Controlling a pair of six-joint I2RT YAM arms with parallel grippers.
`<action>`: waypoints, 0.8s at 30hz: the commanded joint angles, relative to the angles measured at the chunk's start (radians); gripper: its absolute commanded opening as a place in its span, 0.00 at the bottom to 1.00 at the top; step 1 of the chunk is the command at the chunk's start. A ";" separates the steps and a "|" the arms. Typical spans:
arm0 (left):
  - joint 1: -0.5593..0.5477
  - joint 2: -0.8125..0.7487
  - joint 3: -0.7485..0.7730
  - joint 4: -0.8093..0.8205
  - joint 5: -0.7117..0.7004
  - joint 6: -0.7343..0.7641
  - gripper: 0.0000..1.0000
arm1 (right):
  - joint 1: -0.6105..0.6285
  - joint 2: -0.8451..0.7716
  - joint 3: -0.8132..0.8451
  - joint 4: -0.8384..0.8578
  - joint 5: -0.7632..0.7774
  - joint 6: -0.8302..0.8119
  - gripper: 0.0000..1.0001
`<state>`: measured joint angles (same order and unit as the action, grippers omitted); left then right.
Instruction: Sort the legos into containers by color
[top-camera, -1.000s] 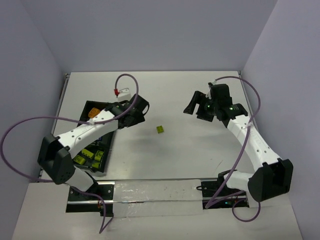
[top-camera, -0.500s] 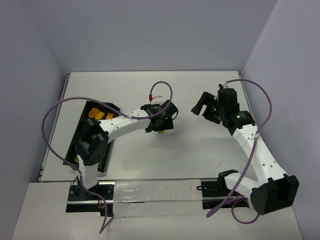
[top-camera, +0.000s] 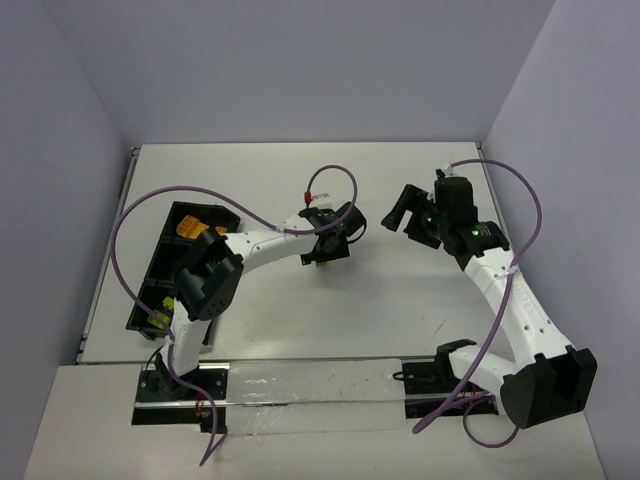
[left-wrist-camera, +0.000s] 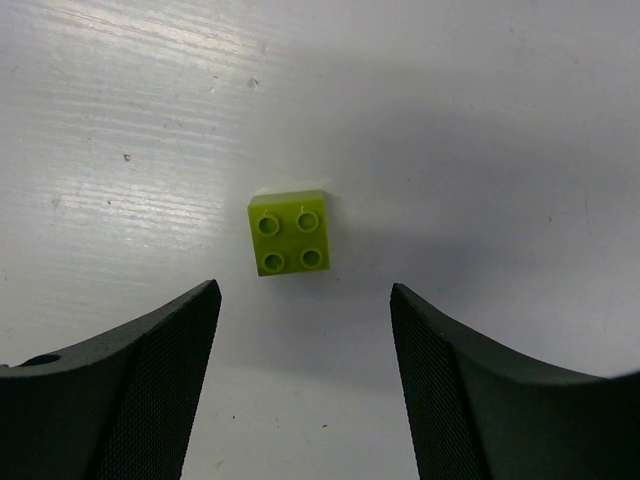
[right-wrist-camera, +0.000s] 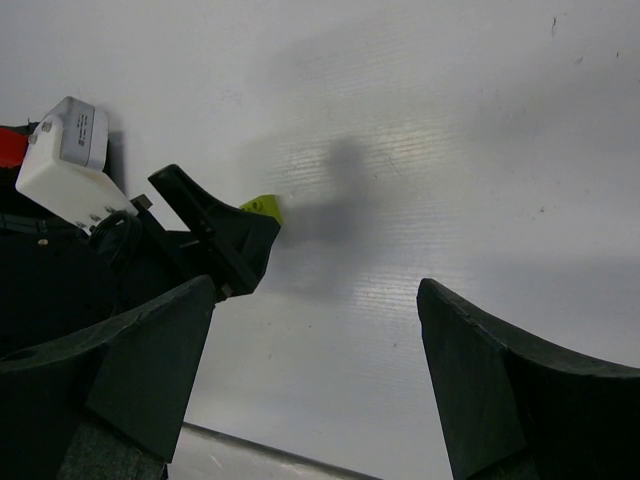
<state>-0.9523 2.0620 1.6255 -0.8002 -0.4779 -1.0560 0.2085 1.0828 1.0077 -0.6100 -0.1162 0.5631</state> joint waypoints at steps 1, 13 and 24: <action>0.013 0.015 0.031 -0.006 -0.046 -0.025 0.78 | -0.004 -0.003 0.008 0.014 -0.003 -0.011 0.89; 0.051 0.038 -0.027 0.065 0.000 -0.024 0.69 | -0.004 -0.001 0.017 0.010 -0.010 -0.014 0.89; 0.042 0.050 -0.035 0.071 0.001 -0.013 0.68 | -0.004 0.005 0.015 0.011 -0.016 -0.012 0.89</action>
<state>-0.8980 2.1048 1.5883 -0.7540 -0.4717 -1.0695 0.2085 1.0889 1.0077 -0.6102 -0.1346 0.5598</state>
